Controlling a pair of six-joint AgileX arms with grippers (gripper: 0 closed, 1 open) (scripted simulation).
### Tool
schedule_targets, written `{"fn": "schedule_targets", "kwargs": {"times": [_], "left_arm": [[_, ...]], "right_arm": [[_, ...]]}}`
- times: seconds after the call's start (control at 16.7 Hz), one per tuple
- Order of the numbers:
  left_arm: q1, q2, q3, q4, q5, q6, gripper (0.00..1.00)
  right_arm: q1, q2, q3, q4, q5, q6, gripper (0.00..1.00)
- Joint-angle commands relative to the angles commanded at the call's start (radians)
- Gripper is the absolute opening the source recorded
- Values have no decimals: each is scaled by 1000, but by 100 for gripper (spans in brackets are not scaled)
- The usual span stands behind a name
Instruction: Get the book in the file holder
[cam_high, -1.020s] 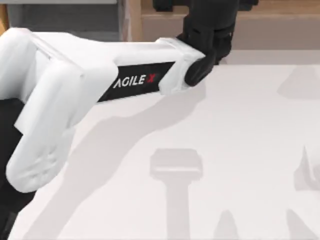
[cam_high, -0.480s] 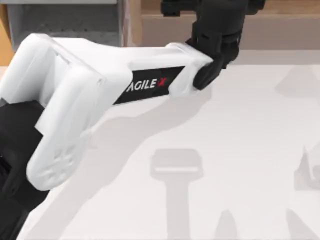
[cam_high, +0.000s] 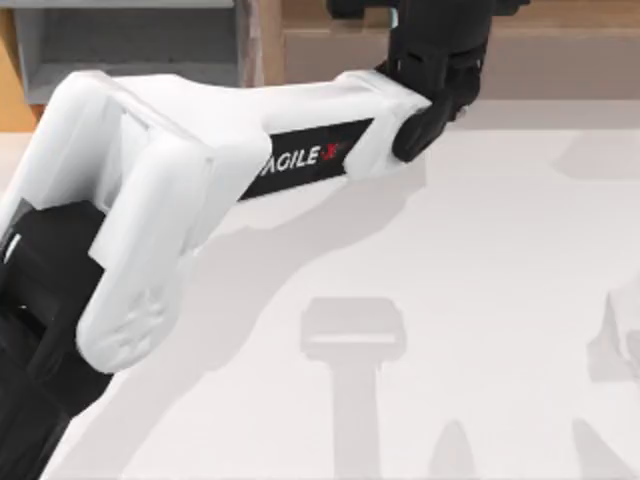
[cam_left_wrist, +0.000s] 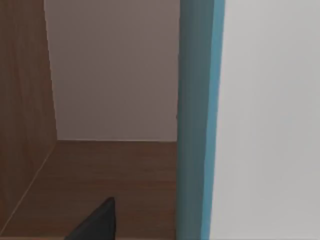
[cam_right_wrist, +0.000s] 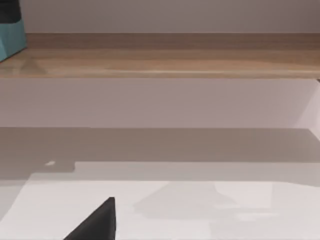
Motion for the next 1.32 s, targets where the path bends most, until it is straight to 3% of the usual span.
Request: {"fn": "schedule_targets", "kwargs": {"times": [0.12,0.9,1.32], "left_arm": [[0,0,0,0,0,0,100],[0,0,0,0,0,0,2],[0,0,0,0,0,0,0]], "right_arm": [[0,0,0,0,0,0,100],[0,0,0,0,0,0,100],[0,0,0,0,0,0,100]]}}
